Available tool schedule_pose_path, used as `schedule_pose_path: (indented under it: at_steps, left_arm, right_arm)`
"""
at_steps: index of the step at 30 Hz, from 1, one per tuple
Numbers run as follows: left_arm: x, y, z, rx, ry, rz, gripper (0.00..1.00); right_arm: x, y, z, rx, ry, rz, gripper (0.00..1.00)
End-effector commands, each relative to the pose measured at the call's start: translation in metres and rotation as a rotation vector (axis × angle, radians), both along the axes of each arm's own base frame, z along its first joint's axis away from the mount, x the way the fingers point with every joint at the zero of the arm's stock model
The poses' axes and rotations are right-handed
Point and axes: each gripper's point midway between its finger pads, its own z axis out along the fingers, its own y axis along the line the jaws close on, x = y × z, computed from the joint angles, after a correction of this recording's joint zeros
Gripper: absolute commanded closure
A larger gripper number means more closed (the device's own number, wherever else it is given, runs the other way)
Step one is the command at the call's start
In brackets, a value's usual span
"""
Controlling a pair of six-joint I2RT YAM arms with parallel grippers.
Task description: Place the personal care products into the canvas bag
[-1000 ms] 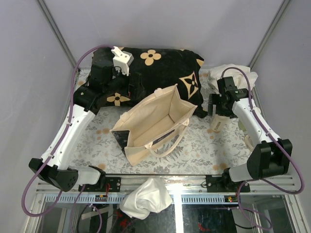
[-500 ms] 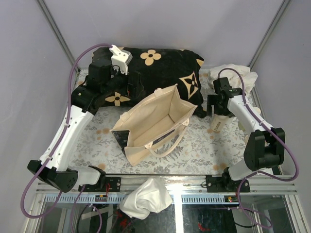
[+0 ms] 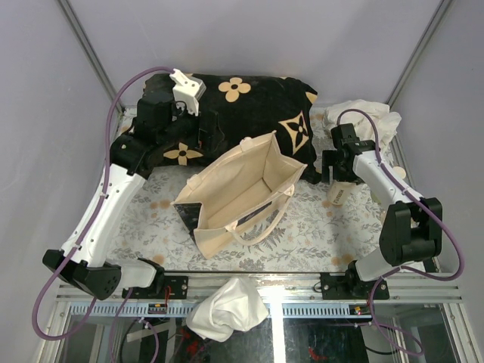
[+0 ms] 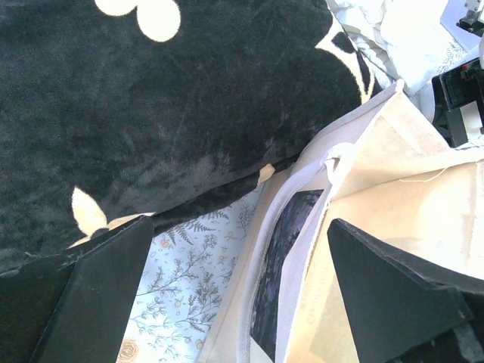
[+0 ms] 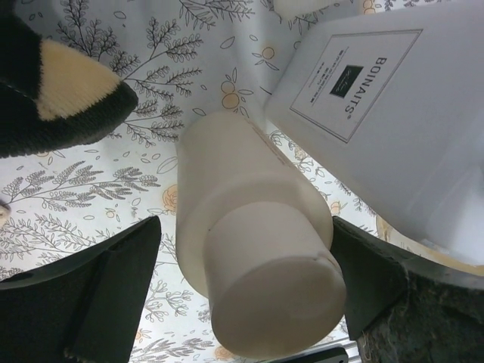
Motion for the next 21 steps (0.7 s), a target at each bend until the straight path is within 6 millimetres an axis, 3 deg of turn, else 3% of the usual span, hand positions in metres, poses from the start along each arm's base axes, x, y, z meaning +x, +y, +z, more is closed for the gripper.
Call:
schedule_pose_path:
  at_steps: [1, 6, 12, 21]
  left_arm:
    - [-0.003, -0.004, 0.022, -0.055, -0.061, -0.020, 0.00]
    - [-0.013, -0.015, 0.028, -0.090, -0.056, -0.089, 0.00]
    - [-0.040, -0.038, 0.018, -0.078, -0.039, -0.269, 0.00]
    - [-0.042, -0.036, -0.031, 0.032, 0.048, -0.257, 0.00]
  right_arm:
    - [0.011, 0.001, -0.002, -0.011, -0.023, 0.025, 0.07]
    - [0.013, 0.006, -0.006, 0.009, -0.001, 0.047, 0.28]
    - [0.013, 0.009, -0.007, 0.025, 0.018, 0.051, 0.68]
    - [0.013, 0.011, -0.008, 0.034, 0.029, 0.054, 0.87]
